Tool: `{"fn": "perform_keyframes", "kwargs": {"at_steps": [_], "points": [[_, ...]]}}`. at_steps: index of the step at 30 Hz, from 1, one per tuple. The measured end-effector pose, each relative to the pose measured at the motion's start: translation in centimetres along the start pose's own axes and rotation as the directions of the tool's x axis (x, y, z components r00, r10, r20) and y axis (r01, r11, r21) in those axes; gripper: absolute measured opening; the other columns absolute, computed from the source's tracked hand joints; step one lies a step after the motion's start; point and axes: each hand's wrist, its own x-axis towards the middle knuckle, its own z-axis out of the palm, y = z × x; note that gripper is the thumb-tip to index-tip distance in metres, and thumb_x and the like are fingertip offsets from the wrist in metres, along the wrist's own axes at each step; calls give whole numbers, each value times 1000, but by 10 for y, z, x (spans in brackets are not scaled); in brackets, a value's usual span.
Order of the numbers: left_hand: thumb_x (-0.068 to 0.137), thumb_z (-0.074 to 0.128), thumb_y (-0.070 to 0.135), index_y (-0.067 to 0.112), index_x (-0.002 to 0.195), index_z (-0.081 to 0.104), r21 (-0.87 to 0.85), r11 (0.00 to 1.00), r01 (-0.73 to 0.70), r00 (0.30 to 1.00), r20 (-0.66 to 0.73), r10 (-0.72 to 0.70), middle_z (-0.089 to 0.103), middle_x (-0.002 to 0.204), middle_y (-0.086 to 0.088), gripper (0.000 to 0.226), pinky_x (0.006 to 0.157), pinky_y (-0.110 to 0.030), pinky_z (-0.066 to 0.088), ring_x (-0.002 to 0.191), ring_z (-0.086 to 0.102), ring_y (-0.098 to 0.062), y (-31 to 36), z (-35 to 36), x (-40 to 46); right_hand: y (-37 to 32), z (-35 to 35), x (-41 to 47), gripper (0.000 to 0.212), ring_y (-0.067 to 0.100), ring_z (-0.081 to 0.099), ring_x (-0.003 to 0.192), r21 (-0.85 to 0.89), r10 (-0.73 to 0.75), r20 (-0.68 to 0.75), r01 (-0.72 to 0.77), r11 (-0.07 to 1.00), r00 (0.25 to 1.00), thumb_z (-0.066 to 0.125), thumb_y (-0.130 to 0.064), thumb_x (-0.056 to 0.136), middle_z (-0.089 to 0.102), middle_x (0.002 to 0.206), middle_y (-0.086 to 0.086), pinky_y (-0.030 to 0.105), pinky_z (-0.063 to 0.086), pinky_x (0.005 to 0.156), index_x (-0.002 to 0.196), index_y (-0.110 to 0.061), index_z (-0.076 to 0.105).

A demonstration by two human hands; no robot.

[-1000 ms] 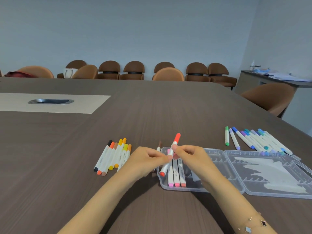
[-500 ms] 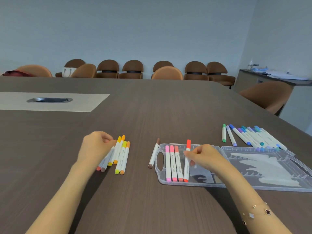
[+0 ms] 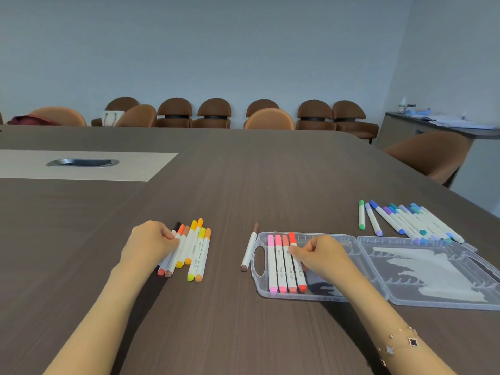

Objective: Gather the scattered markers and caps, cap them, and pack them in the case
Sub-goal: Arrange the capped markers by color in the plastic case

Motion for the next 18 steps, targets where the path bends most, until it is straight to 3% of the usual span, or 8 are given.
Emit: {"fn": "perform_keyframes", "kwargs": {"at_steps": [5, 9, 18], "points": [[85, 67, 17, 18, 71, 63, 37, 999, 22, 1000, 4, -22, 63, 78, -2, 15, 61, -27, 48, 69, 56, -13, -3, 0, 1, 1, 1, -1, 46, 22, 64, 67, -45, 4, 12, -3, 999, 1000, 59, -38, 90, 68, 76, 16, 16, 33, 48, 54, -13, 43], [85, 66, 19, 15, 71, 68, 77, 996, 35, 999, 9, -36, 66, 76, -5, 14, 62, -28, 51, 69, 59, -15, -5, 0, 3, 1, 0, -2, 42, 9, 55, 56, -57, 1, 4, -1, 998, 1000, 58, -38, 90, 58, 61, 1, 15, 33, 47, 59, -14, 43], [86, 65, 26, 12, 79, 70, 126, 992, 32, 999, -17, -30, 67, 74, -6, 17, 64, -28, 54, 67, 62, -16, -1, 7, 0, 2, 1, -1, 37, 10, 58, 60, -79, -16, 26, 18, 997, 1000, 56, -38, 91, 59, 65, -3, 13, 33, 47, 64, -15, 45]]}}
